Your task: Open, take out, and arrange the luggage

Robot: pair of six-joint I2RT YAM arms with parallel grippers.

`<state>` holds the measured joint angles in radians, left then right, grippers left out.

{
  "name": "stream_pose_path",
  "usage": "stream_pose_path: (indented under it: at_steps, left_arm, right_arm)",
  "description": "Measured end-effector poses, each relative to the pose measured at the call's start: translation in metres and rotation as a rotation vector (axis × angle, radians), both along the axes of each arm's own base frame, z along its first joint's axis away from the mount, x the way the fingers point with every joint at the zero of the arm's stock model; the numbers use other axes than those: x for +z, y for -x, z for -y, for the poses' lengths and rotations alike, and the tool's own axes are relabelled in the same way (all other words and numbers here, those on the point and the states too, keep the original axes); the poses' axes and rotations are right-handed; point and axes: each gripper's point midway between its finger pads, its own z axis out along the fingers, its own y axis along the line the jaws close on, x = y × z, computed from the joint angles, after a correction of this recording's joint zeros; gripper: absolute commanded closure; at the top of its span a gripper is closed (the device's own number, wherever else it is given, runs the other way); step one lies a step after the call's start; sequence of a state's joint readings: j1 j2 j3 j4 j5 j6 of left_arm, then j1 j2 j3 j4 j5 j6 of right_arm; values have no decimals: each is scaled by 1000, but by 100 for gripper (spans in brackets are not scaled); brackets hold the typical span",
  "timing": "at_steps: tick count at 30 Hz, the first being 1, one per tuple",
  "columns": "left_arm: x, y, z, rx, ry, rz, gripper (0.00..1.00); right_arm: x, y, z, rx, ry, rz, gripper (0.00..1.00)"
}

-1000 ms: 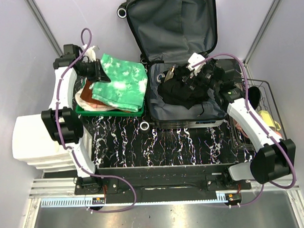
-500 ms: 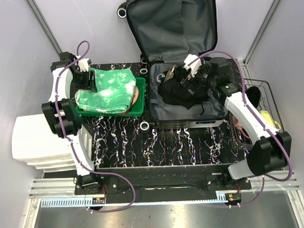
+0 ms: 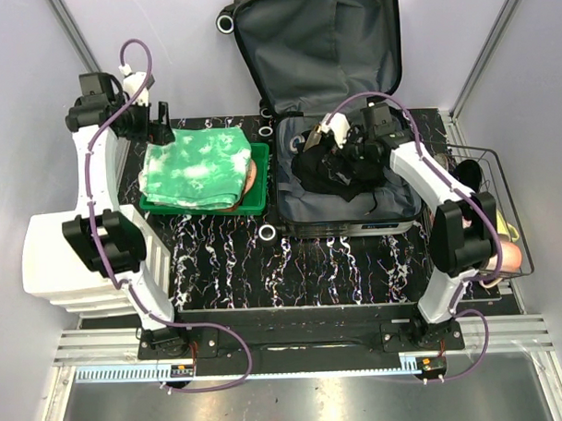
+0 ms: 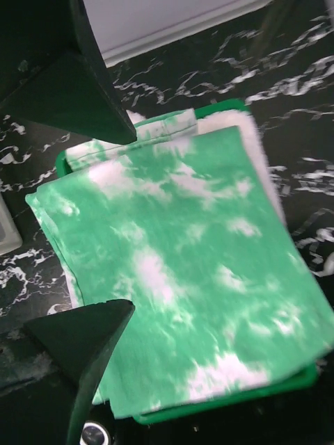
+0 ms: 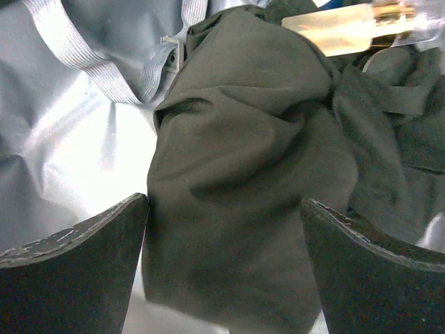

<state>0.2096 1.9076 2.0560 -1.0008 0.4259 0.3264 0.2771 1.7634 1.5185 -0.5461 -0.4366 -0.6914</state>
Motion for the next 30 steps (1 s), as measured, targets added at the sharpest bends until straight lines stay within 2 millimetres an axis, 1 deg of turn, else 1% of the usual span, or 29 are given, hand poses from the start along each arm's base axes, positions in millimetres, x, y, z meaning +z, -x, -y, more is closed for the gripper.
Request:
stream_pose_path:
  at_steps: [3,5,7,8,9,10,12,13,16,17,18,21,24,27,28,30]
  left_arm:
    - [38,6,17,-58,-1,104,1]
    - [53,11,31,-101,-9,146,1]
    - [59,16,50,-159,-17,170,1]
    - [57,20,59,-189,-20,169,1]
    - [55,22,67,-210,-18,165,1]
    - [52,24,75,-235,-20,161,1]
    - [39,28,91,-283,-24,136,1]
    - [33,30,96,-298,-22,123,1]
    - [20,34,105,-323,-18,96,1]
    - [19,34,108,-329,-16,94,2]
    - [19,33,112,-338,-12,98,2]
    - [17,32,122,-370,9,113,1]
    - [13,34,146,-443,53,136,1]
    - [2,39,178,-546,95,158,1]
    - [-2,41,190,-582,108,167,1]
    - [-6,45,215,-657,134,195,1]
  right_arm:
    - [-23,-4,-4,26,32,-32,0]
    - [-35,-6,-8,43,47,-50,0]
    - [-46,-6,-13,64,64,-67,0]
    - [-50,-5,-13,72,72,-73,3]
    - [-55,-4,-13,77,85,-79,9]
    - [-59,-5,-12,75,103,-81,26]
    - [-65,-10,-8,63,133,-79,42]
    - [-67,-14,-5,46,143,-78,55]
    - [-64,-28,0,3,148,-59,78]
    - [-60,-32,3,-14,140,-52,97]
    - [-53,-39,7,-33,127,-39,100]
    - [-30,-60,21,-88,61,8,100]
    - [-14,-77,38,-125,-38,41,100]
    - [-5,-83,50,-128,-127,70,100]
    - [-4,-82,54,-125,-146,80,100]
    - [-1,-77,56,-106,-180,99,100]
